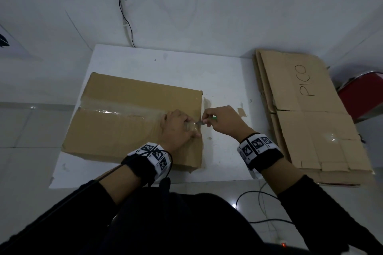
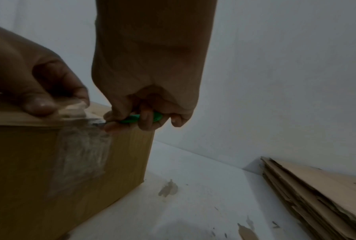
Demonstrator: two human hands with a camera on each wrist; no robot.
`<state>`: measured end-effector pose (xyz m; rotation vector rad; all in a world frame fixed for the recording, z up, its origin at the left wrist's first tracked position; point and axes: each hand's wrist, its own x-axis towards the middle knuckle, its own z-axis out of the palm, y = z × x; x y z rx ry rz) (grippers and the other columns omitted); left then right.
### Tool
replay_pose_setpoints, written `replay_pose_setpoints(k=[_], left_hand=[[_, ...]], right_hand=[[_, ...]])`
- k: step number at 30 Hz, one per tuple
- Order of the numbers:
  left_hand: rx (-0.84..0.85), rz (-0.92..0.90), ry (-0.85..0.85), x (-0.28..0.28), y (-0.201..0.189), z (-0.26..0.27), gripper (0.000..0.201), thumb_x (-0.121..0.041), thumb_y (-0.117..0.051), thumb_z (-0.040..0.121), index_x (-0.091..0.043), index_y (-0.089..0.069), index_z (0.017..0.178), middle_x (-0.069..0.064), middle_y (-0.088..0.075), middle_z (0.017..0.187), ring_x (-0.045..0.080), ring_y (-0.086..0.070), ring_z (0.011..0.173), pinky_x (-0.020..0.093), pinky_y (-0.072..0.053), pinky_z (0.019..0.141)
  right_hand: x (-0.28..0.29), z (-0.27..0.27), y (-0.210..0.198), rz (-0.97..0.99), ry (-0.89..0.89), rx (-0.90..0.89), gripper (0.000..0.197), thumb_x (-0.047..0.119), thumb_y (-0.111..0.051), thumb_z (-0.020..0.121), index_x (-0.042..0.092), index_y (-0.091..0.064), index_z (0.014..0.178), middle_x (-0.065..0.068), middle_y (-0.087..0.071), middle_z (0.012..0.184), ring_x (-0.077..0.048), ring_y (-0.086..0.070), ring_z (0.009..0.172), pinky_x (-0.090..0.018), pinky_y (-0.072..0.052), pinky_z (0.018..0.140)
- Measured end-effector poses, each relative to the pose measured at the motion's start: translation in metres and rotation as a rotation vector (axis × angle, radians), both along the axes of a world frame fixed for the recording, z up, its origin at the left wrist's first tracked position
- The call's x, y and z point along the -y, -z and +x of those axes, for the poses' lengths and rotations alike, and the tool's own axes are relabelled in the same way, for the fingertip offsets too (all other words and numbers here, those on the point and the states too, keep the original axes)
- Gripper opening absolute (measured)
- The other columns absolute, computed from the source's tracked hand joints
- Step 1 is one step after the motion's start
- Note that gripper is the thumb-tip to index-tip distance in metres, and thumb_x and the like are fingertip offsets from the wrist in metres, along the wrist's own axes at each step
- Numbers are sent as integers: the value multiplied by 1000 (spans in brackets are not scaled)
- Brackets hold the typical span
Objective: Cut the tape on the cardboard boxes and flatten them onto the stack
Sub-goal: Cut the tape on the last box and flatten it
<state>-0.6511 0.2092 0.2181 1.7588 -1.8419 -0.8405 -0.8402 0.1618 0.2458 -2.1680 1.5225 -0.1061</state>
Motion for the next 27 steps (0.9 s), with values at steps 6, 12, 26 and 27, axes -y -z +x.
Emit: replay_pose_setpoints(k=[6,12,26,27], left_hand=[[-21,-50,49,-4,1,0,45,-41,-83,64,-17,-67,98,-4,-53,101,13,-40,98,31,-24,89],[-14,-10,87,3,-1,10,45,-44,-83,64,-22,-65,99,-8,-49,101,15,-42,103,33,-28,95],[49,-125,172,-31,16,2,30,-35,-54,95,-10,-60,112,6,-54,112,21,-50,100,36,-43,88],[28,-121,145,-31,17,0,32,-33,-56,94,-9,-59,115,6,-52,115,21,-49,102,34,-41,90]], right_hand=[[1,3,1,101,37,15,15,25,-61,89,30,-70,78,16,-68,69,-5,-63,73,-28,-48,72],[-7,-14,4,186,91,93,14,31,-63,90,32,-68,76,16,-69,71,-6,-63,76,-25,-44,67],[-57,-36,28,125,472,554,16,27,-55,99,16,-59,87,2,-68,81,-20,-61,81,-26,-43,75],[-61,-33,28,115,456,563,15,25,-57,98,15,-59,87,2,-67,84,-16,-61,83,-23,-44,75]])
